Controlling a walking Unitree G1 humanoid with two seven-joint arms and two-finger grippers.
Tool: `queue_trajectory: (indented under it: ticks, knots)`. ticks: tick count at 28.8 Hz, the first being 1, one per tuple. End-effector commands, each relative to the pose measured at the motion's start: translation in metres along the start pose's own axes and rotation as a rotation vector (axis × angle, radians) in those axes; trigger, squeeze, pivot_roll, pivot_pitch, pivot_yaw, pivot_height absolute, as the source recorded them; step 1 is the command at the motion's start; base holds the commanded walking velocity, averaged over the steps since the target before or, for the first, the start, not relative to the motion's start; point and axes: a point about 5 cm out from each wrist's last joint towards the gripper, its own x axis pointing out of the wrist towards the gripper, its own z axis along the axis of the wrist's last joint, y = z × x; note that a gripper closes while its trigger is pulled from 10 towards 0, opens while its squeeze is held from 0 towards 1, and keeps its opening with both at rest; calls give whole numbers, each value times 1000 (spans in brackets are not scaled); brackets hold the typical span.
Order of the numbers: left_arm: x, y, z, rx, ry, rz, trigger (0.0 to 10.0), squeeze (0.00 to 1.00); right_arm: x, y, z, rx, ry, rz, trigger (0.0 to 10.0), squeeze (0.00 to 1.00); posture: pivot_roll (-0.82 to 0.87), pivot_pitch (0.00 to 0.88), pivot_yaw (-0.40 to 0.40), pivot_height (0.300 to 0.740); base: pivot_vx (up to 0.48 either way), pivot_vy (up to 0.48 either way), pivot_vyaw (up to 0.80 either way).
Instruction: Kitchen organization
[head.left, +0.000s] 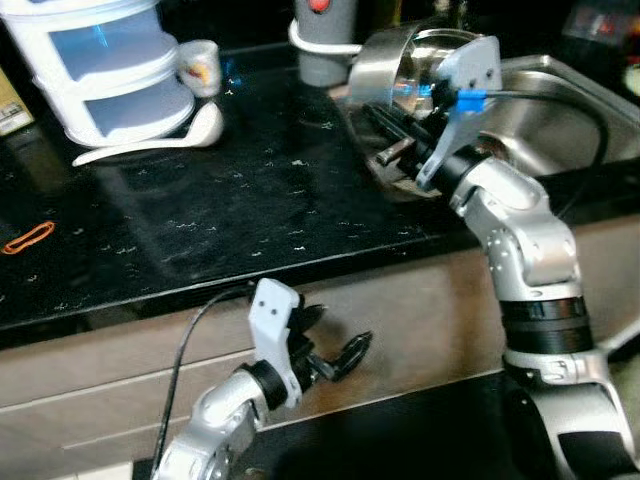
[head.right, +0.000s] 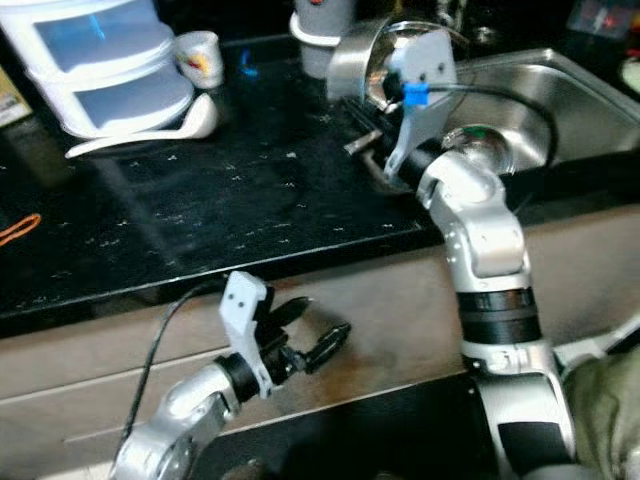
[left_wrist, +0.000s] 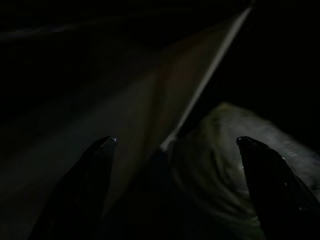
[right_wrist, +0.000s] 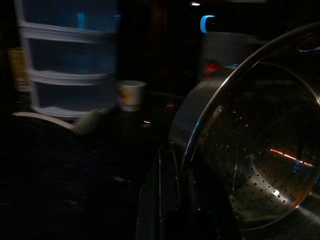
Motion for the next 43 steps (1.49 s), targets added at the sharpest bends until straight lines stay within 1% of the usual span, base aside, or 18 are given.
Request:
queue_trajectory:
  ticks: [1,5,10,14,15,19,25,30,31,32,34,36,37,38,40,41,42,43]
  knots:
    - [-4,1,-7,-21,33,9,10000,0,2,8,1,-21,-9,31,10000,0,15,68,-14,740,0,-431,0]
    - [-4,2,-7,-23,30,15,10000,0,2,10,0,-36,-1,50,10000,0,19,71,-15,740,0,-433,0]
    - [-5,3,-6,-28,24,25,10000,0,2,16,-2,-54,11,85,10000,0,20,73,-18,740,0,-434,761]
    - [-5,5,-5,-31,17,37,10000,0,2,16,-2,-59,9,85,10000,0,18,73,-18,740,0,-423,781]
    - [-4,8,-5,-28,15,72,10000,0,3,16,-2,-56,8,81,10000,0,18,74,-17,740,0,0,0]
    - [-5,13,-2,-39,-10,107,10000,0,3,15,-2,-59,6,71,10000,0,19,73,-18,740,0,0,0]
    - [-5,13,-2,-42,-14,107,10000,0,3,14,-2,-60,7,68,10000,0,21,72,-19,740,0,0,0]
    - [-4,14,-2,-45,-16,106,10000,0,8,12,-7,-108,44,25,10000,0,24,69,-22,740,0,0,0]
    - [-4,14,-2,-46,-18,107,10000,0,12,11,-8,-125,55,11,10000,0,24,68,-22,740,0,0,0]
    - [-3,14,-2,-49,-19,105,10000,0,20,9,-11,-178,103,-26,10000,0,25,68,-23,740,0,0,0]
    - [-3,14,-2,-49,-19,105,10000,0,22,9,-11,-192,114,-34,10000,0,25,68,-23,740,0,0,0]
    - [-2,14,-1,-50,-21,102,10000,0,29,11,-12,-229,136,-19,10000,0,25,68,-29,740,0,0,0]
    - [-1,13,-1,-51,-25,99,10000,0,39,16,-10,-260,148,9,10000,0,25,68,-34,740,0,0,0]
    - [-1,13,-1,-51,-25,99,10000,0,39,16,-10,-260,148,9,10000,0,25,68,-34,740,0,0,0]
    - [-1,13,0,-51,-28,97,10000,0,49,21,-9,-281,153,31,10000,0,27,69,-37,740,0,0,0]
    - [-1,13,0,-51,-28,97,10000,0,49,21,-9,-281,153,31,10000,0,27,69,-37,740,0,0,0]
    - [0,12,0,-51,-28,96,10000,0,52,24,-11,-293,165,45,10000,0,29,71,-44,740,0,0,0]
    - [0,11,0,-49,-29,95,10000,0,57,27,-13,-330,185,59,10000,0,30,75,-49,740,0,0,0]
